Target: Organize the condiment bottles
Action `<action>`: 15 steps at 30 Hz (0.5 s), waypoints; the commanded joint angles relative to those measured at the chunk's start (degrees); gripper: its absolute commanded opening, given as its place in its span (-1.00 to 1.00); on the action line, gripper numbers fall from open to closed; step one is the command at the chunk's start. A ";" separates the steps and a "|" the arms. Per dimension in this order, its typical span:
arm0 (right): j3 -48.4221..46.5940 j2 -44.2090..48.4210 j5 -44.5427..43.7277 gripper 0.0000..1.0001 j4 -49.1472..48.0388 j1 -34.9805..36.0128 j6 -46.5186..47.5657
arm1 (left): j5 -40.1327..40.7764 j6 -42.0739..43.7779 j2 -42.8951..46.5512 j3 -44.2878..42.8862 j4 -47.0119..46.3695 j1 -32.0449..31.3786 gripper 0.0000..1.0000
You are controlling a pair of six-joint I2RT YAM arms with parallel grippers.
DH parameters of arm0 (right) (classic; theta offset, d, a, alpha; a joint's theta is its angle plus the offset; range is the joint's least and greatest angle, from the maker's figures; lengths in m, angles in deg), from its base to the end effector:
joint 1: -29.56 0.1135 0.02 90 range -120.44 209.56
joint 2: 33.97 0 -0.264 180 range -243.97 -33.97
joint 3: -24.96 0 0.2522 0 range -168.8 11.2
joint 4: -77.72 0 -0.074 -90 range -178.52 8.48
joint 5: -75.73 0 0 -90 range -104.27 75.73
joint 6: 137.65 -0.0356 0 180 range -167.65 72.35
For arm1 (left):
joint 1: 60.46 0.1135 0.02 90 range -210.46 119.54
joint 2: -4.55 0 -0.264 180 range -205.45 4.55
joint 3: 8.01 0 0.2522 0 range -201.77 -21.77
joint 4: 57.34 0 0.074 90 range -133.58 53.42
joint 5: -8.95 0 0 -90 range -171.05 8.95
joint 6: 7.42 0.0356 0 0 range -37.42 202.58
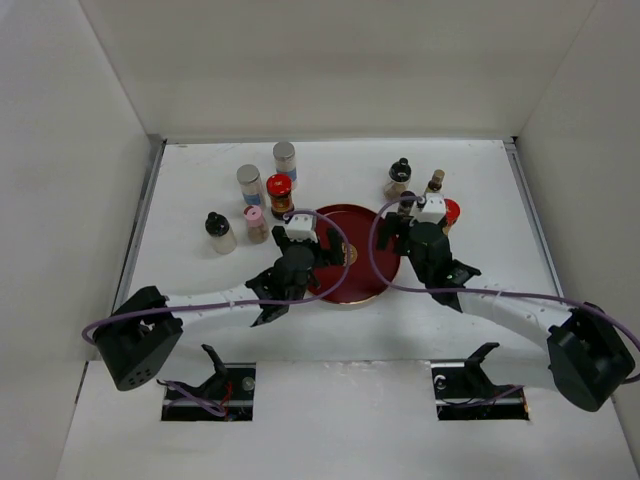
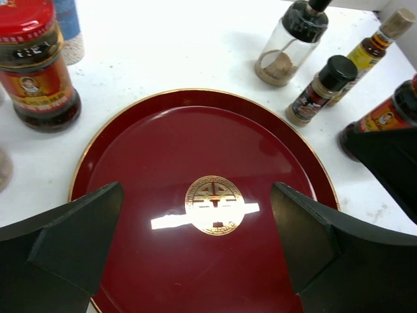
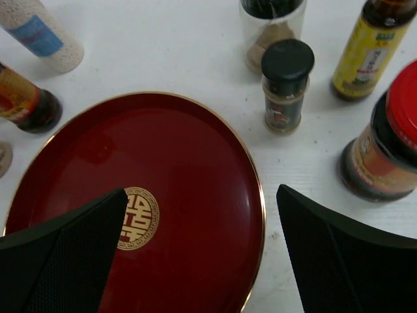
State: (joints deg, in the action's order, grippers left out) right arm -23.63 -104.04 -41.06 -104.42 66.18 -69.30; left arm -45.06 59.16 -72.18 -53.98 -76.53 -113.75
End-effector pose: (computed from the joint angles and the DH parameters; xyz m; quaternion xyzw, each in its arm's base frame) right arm 0.2219 0.1449 0.2343 0.0294 0.8043 0.1088 0.5834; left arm 0.1823 -0.2094 0.2208 0.0012 0.7623 -0.1854 0.6201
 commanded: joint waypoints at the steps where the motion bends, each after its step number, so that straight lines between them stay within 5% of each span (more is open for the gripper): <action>1: 1.42 4.05 -2.48 1.00 -5.72 -0.10 -3.04 | 2.68 2.15 0.18 -2.86 0.07 -0.01 1.00; 9: 2.66 3.09 -1.69 1.00 -7.21 -0.81 -5.77 | 5.14 3.38 3.60 -3.21 2.80 1.04 1.00; 15: 3.54 4.66 2.52 0.91 -10.63 1.83 -4.28 | 5.15 5.22 10.80 -3.83 8.59 7.63 1.00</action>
State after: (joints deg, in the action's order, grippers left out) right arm -20.66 -101.09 -40.95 -109.38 66.86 -73.37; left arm -41.21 62.66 -66.26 -54.88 -69.49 -109.25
